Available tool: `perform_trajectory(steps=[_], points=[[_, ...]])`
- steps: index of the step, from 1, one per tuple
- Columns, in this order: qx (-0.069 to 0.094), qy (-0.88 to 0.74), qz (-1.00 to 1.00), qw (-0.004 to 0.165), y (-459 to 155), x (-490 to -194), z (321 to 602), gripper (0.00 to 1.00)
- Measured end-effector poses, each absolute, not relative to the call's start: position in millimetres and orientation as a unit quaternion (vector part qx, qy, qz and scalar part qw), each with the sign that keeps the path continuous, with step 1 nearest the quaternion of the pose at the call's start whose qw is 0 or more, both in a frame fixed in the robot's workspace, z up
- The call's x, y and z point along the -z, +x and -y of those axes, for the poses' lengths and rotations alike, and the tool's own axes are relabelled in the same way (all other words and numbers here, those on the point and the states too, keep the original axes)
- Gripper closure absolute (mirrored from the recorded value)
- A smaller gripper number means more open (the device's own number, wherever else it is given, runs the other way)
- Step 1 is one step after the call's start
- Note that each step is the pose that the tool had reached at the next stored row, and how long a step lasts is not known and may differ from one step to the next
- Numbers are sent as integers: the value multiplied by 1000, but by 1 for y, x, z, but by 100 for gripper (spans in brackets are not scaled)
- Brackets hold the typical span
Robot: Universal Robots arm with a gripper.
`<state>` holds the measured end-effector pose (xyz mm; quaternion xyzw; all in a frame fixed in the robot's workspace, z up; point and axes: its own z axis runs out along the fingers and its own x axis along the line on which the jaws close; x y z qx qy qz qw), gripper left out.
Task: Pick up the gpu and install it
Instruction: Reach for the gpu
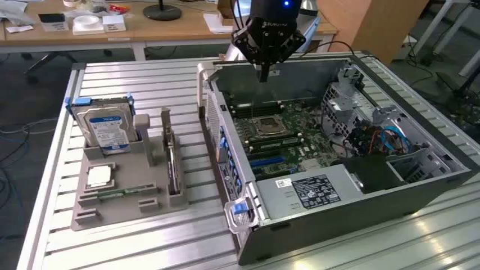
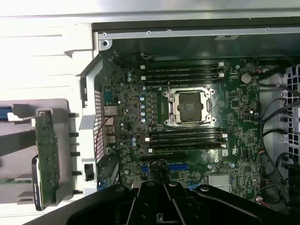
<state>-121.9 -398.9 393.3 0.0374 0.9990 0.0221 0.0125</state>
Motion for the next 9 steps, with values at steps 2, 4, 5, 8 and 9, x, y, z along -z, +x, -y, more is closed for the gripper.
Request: perform_trajectory(steps=[2, 4, 5, 8, 9], points=[[-22, 37, -999, 12, -122, -393, 399, 89], [-22, 37, -999, 12, -122, -393, 399, 89], [-22, 37, -999, 12, -122, -393, 399, 89], [-22, 37, -999, 13, -123, -393, 399, 89], [-22, 37, -999, 12, -123, -393, 399, 89]])
